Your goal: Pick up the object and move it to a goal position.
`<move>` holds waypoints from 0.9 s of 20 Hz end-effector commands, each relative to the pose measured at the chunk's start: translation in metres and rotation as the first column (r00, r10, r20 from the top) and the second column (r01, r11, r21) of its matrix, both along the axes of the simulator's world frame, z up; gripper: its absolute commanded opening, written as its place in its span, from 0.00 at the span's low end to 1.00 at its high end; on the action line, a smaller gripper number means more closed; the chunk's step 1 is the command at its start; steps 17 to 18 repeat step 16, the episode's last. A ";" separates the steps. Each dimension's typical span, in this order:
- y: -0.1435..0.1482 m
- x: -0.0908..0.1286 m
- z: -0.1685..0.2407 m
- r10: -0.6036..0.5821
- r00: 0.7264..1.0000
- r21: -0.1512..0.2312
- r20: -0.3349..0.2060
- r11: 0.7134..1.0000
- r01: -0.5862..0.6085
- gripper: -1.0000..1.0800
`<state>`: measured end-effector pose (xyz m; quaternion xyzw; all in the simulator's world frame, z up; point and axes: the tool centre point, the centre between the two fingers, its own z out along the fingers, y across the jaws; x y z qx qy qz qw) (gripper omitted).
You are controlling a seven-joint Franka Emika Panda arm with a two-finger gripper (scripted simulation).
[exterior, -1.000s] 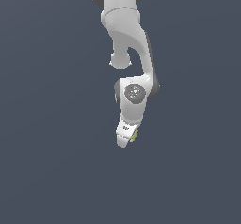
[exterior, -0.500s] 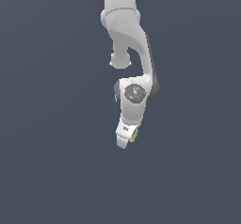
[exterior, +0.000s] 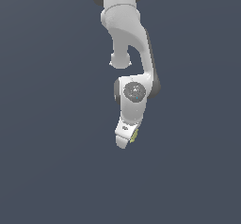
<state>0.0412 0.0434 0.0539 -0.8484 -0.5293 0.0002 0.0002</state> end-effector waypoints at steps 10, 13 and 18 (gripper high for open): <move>-0.008 0.026 0.057 0.000 1.000 0.001 0.001 1.000 0.000 0.00; -0.009 0.029 0.063 0.000 1.000 0.000 0.000 1.000 0.000 0.00; -0.009 0.030 0.064 0.000 1.000 0.000 0.000 1.000 0.000 0.00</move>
